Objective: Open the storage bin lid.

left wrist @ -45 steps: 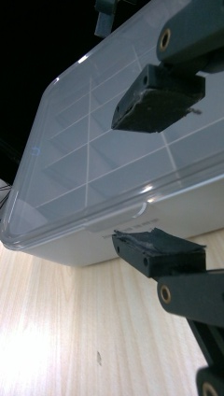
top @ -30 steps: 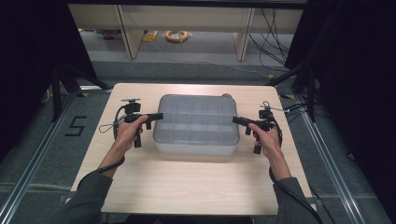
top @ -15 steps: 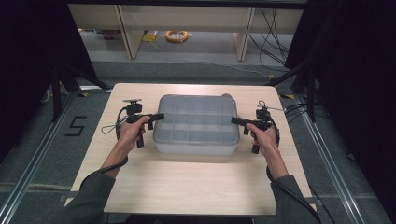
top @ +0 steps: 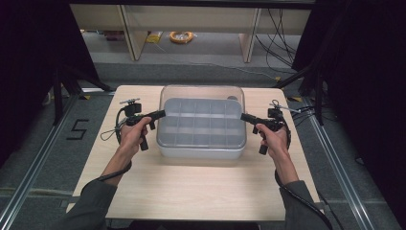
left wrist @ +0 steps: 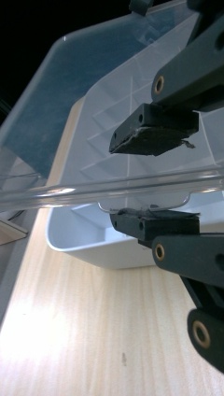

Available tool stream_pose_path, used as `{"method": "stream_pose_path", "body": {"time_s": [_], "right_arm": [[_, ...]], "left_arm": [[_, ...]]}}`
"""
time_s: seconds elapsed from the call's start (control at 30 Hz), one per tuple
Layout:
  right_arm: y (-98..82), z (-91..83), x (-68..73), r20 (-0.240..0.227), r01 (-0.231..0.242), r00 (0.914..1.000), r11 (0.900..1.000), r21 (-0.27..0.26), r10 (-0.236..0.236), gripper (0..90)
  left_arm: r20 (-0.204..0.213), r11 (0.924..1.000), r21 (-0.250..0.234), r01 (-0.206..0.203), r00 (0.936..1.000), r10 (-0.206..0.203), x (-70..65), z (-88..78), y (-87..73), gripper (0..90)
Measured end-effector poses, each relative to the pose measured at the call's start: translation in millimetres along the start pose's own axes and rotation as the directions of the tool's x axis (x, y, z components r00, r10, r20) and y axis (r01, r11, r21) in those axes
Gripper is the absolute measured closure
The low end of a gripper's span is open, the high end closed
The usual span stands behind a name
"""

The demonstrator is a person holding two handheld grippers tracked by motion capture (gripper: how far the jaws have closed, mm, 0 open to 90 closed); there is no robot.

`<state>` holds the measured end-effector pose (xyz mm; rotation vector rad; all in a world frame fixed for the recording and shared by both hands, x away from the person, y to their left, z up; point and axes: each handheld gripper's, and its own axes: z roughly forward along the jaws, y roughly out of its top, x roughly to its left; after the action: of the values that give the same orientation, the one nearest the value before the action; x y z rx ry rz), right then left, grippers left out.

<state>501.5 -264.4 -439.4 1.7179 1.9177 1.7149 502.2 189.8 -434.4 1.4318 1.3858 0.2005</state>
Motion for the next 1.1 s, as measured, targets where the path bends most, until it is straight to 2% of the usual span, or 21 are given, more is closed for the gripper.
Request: {"method": "stream_pose_path", "body": {"time_s": [0.03,0.07,0.17,0.2,0.27,0.3,0.43,0.63,0.73,0.77,0.9,0.93,0.97,1.0,1.03,1.07,1.1], "right_arm": [[0.5,-1.6,1.0,-0.013,0.003,0.9999,1.0,-0.017,-0.003,69.5],[1.8,-3.6,0.6,-0.006,0.033,0.9994,0.999,-0.025,-0.033,70.0],[4.0,-8.9,1.2,-0.03,0.042,0.9986,0.998,-0.053,-0.044,73.4],[4.6,-11.2,5.4,-0.024,0.011,0.9996,0.999,-0.046,-0.012,73.4],[7.0,-13.3,7.0,-0.01,0.059,0.9982,0.996,-0.063,-0.06,73.4],[7.4,-14.7,8.8,-0.009,0.048,0.9988,0.997,-0.061,-0.048,73.3],[11.0,-22.2,15.0,-0.017,0.057,0.9982,0.996,-0.076,-0.058,73.4],[14.3,-34.2,25.9,-0.01,0.092,0.9956,0.991,-0.098,-0.094,73.0],[12.7,-40.1,32.7,-0.015,0.101,0.9946,0.989,-0.109,-0.103,73.0],[12.5,-41.4,33.0,-0.006,0.135,0.9906,0.984,-0.115,-0.136,73.0],[6.1,-48.7,42.5,-0.011,0.135,0.9905,0.984,-0.114,-0.137,73.0],[4.9,-49.9,42.8,-0.005,0.154,0.9878,0.982,-0.112,-0.155,73.0],[2.5,-51.7,45.7,-0.003,0.144,0.9894,0.983,-0.117,-0.145,73.0],[1.5,-54.2,45.5,-0.003,0.176,0.984,0.977,-0.117,-0.178,73.0],[-1.9,-58.1,50.8,-0.013,0.155,0.9874,0.982,-0.111,-0.157,73.0],[-3.5,-59.7,51.5,-0.011,0.179,0.9833,0.977,-0.118,-0.182,73.0],[-7.5,-62.4,55.3,-0.013,0.159,0.9867,0.981,-0.111,-0.162,73.1]], "left_arm": [[0.0,1.0,-0.008,-0.001,1.0,0.001,-2.5,-2.0,0.7,61.1],[-0.001,0.9999,-0.015,-0.004,1.0,0.004,-4.6,-3.7,1.3,61.6],[-0.008,0.9996,-0.027,-0.012,0.9999,0.012,-8.8,-7.2,1.7,62.0],[-0.008,0.9994,-0.033,-0.012,0.9999,0.012,-10.6,-8.2,1.6,62.1],[-0.006,0.9989,-0.042,-0.022,0.9997,0.022,-13.7,-10.6,1.5,61.9],[-0.006,0.9987,-0.047,-0.022,0.9997,0.022,-15.5,-12.1,1.8,62.0],[0.005,0.9974,-0.064,-0.034,0.9994,0.034,-22.8,-19.1,4.8,62.0],[0.007,0.9933,-0.091,-0.07,0.9974,0.071,-34.6,-32.2,5.1,61.7],[0.004,0.9917,-0.098,-0.083,0.9965,0.083,-37.3,-38.8,1.7,61.3],[0.005,0.9916,-0.102,-0.08,0.9967,0.081,-38.1,-40.6,0.1,61.1],[0.006,0.9905,-0.104,-0.09,0.9959,0.091,-40.2,-50.5,-5.9,60.7],[0.004,0.9898,-0.102,-0.099,0.995,0.1,-41.3,-53.5,-8.0,60.5],[0.003,0.9894,-0.1,-0.105,0.9944,0.106,-42.2,-56.8,-10.0,60.3],[0.004,0.9891,-0.096,-0.111,0.9937,0.112,-43.0,-61.1,-12.4,60.1],[0.006,0.9885,-0.096,-0.116,0.993,0.118,-43.4,-64.1,-14.1,60.1],[0.003,0.9871,-0.097,-0.127,0.9918,0.128,-44.3,-67.9,-16.9,60.0],[0.0,0.9866,-0.091,-0.135,0.9908,0.136,-44.5,-71.3,-20.0,59.5]]}}
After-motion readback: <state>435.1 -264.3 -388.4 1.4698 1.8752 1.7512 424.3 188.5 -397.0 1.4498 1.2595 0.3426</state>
